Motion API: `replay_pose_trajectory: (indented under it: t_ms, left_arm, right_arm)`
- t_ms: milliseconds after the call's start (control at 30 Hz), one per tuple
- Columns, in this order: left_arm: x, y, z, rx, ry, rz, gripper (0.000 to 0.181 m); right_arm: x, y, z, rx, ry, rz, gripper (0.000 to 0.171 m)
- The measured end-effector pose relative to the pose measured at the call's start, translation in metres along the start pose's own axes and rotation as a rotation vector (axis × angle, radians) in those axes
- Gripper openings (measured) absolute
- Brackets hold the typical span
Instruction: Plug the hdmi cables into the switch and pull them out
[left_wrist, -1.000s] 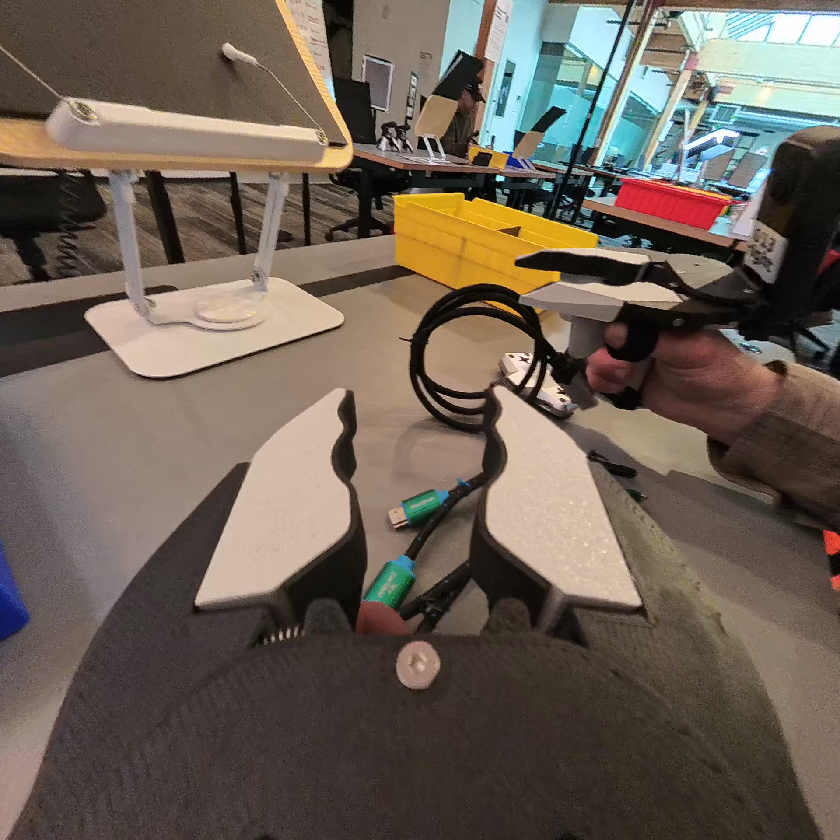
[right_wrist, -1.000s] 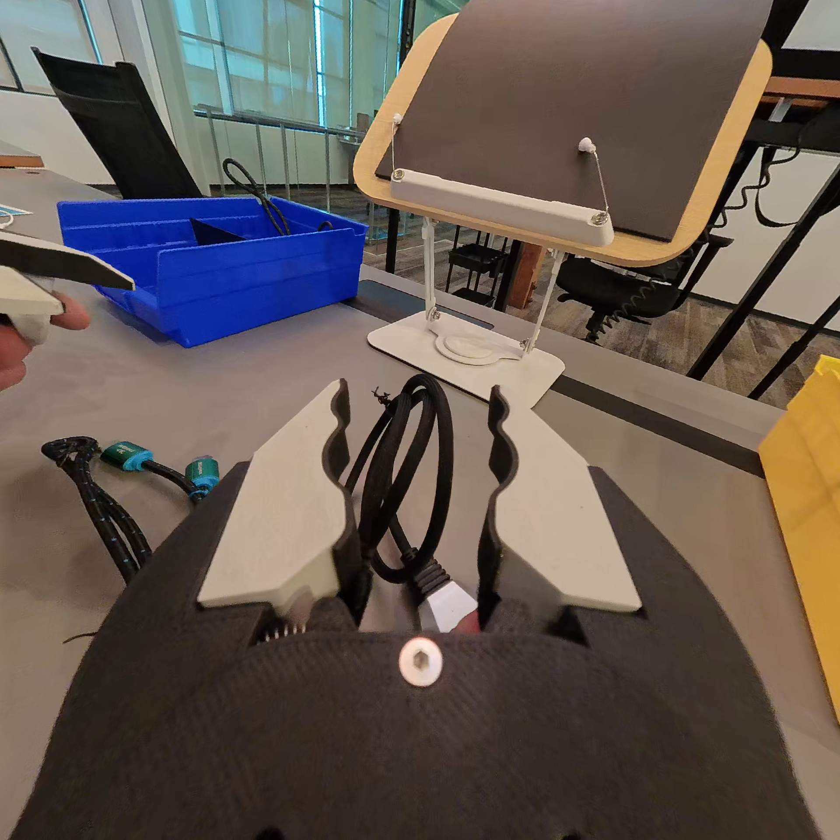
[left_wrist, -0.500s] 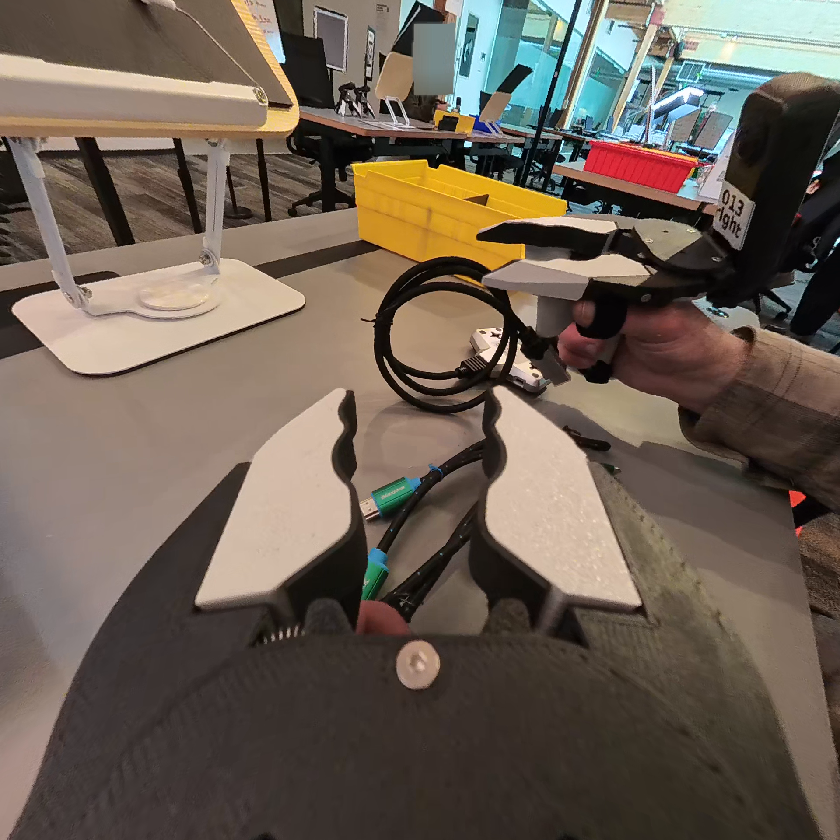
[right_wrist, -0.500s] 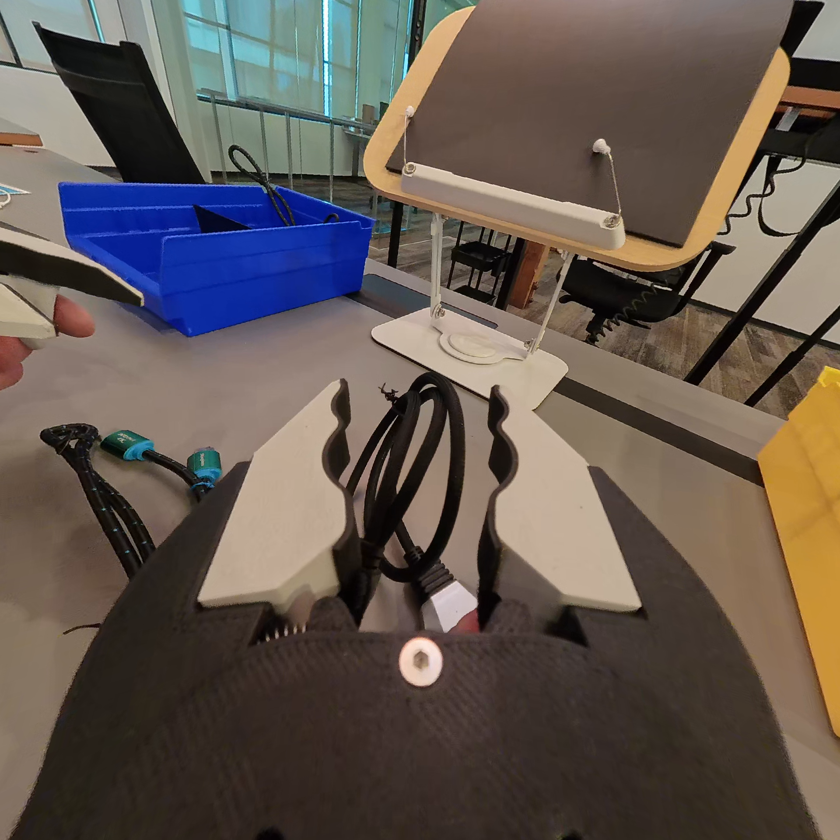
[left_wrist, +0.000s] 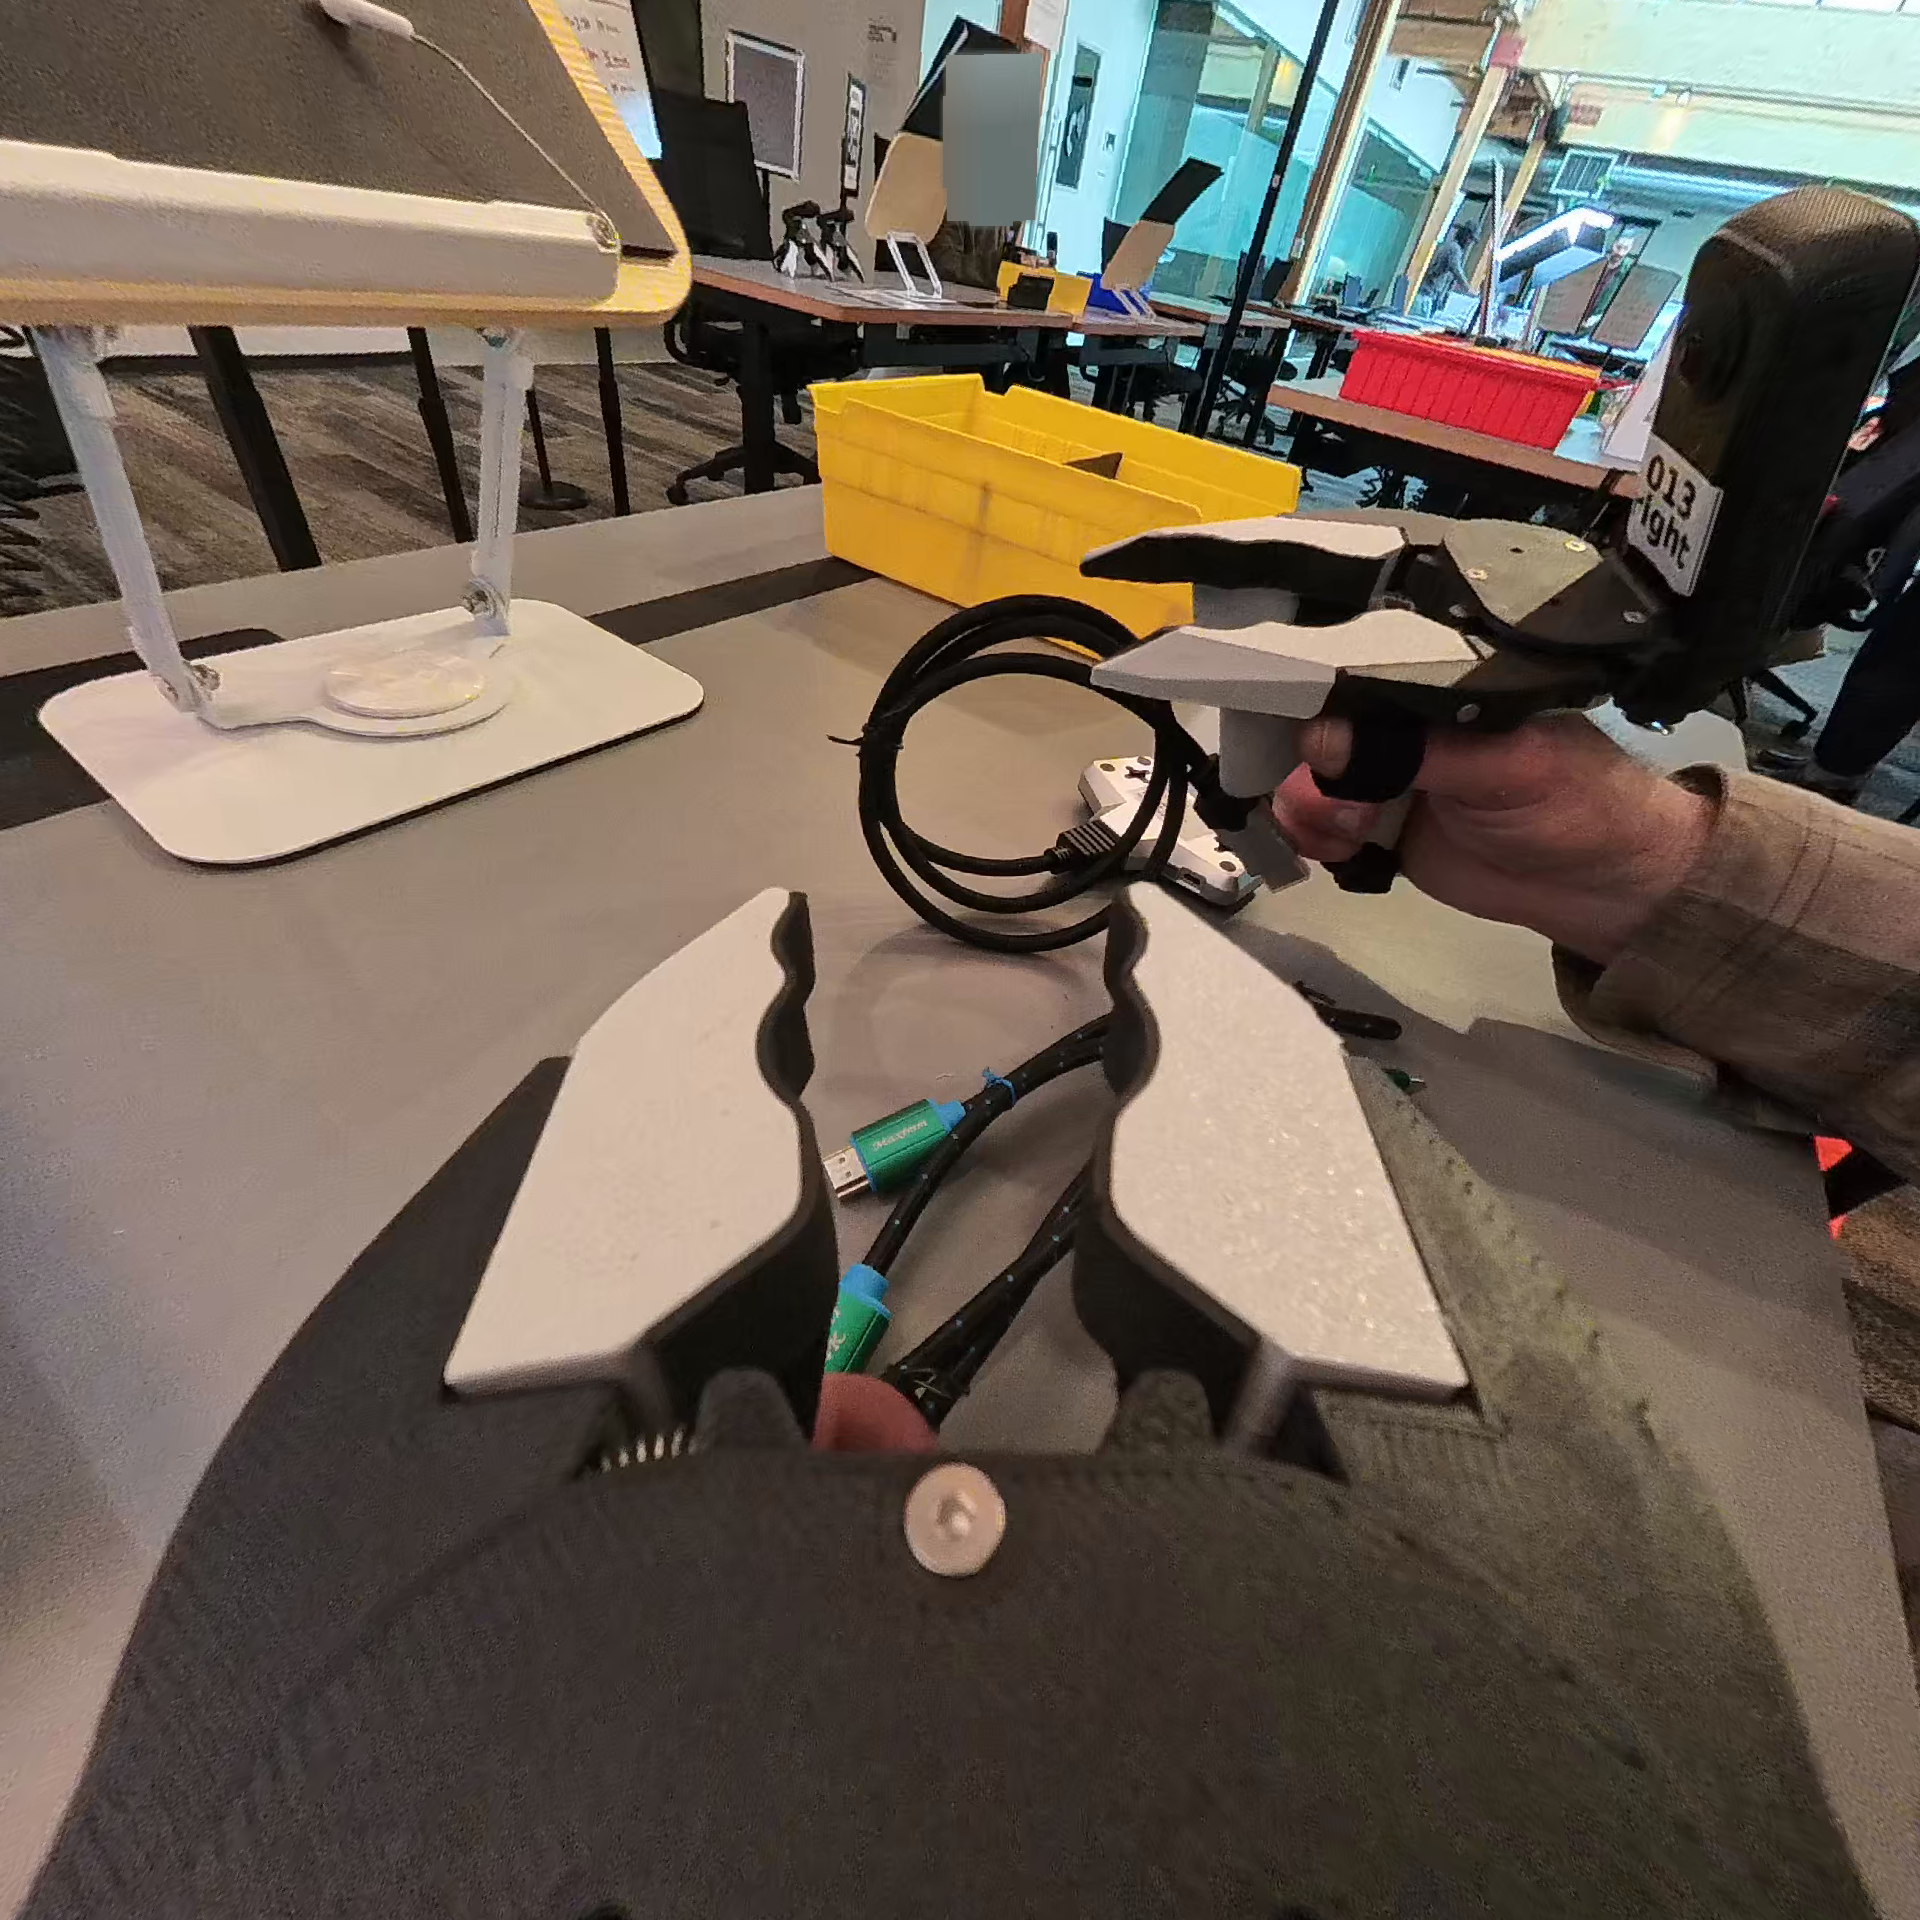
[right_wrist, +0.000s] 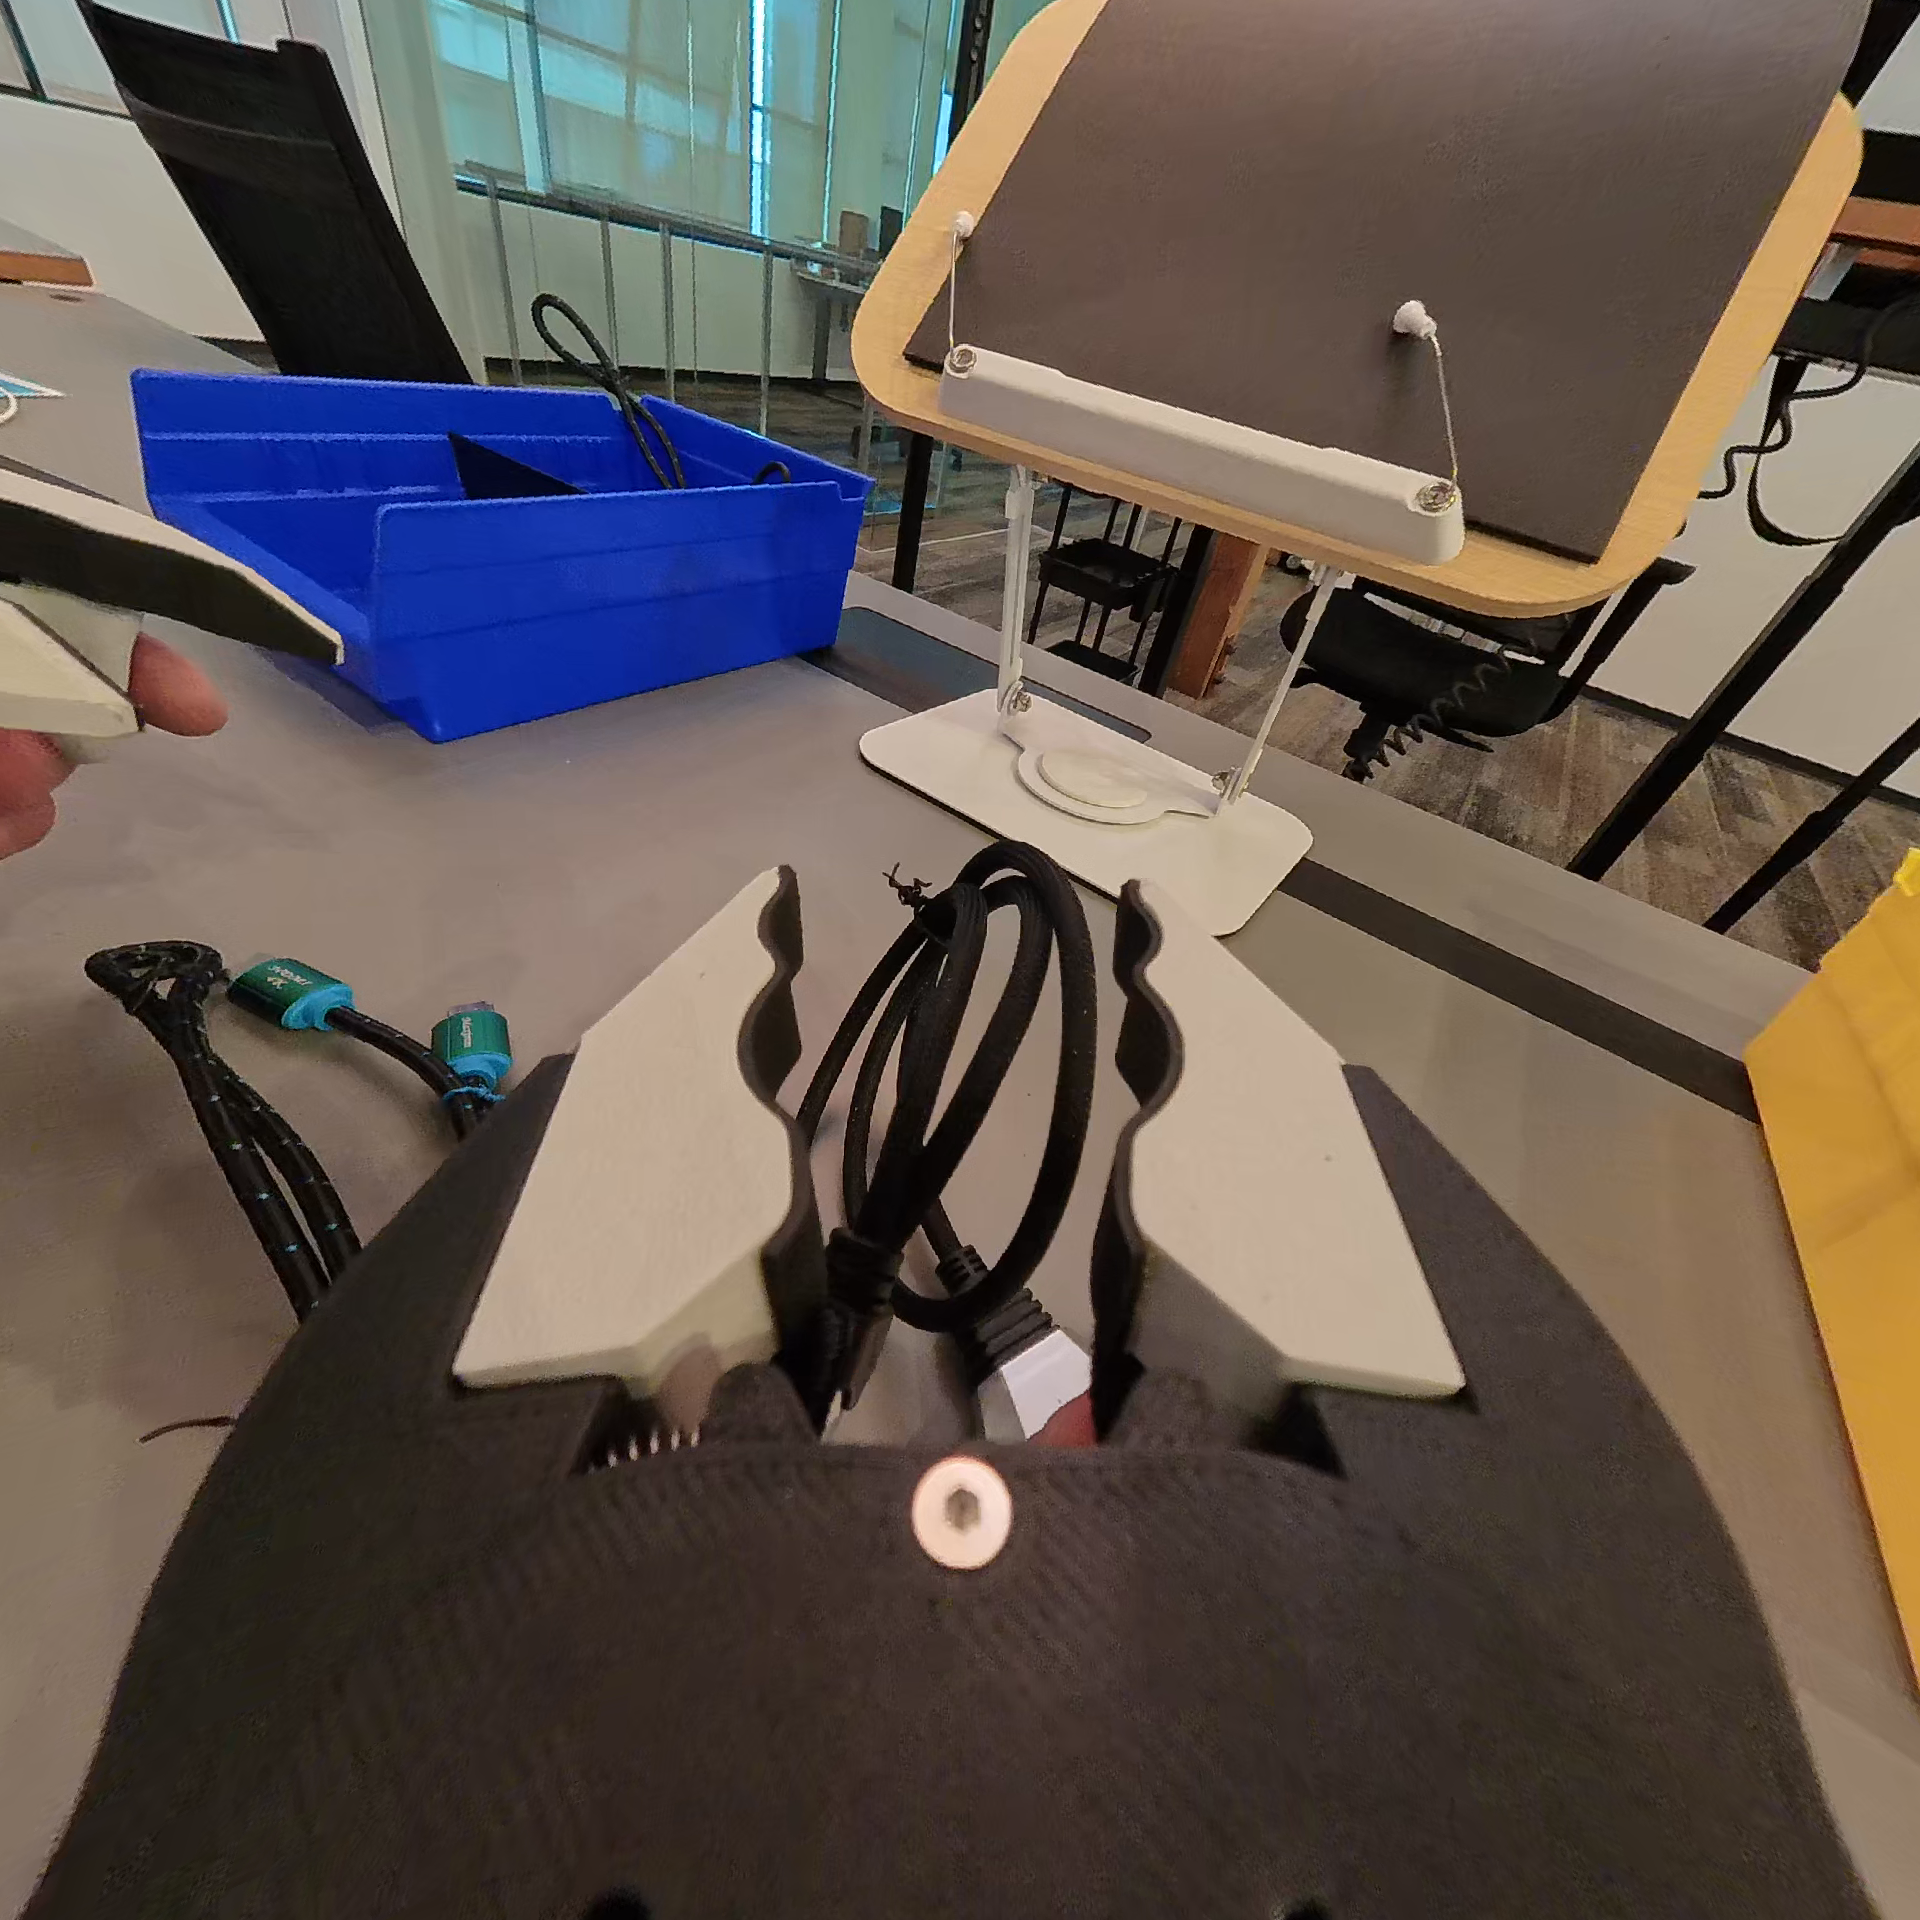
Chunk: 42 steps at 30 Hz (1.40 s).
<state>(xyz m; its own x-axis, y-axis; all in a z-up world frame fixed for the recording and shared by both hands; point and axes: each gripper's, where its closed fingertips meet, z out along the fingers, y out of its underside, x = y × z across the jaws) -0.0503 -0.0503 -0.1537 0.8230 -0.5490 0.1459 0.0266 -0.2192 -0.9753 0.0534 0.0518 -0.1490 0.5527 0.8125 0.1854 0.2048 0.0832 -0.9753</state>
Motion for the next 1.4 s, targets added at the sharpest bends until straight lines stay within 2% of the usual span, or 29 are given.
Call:
replay_pose_trajectory:
  t_ms: [400,1400]
  left_arm:
    - [-0.0001,-0.0002,0.0001,0.0,-0.004,0.003,0.054]
    - [-0.0087,-0.0032,-0.0055,0.004,-0.038,0.008,0.053]
  right_arm:
    - [-0.0093,0.0009,0.001,-0.012,-0.023,-0.066,0.057]
    - [-0.0071,0.0026,-0.0002,-0.016,-0.018,-0.061,0.053]
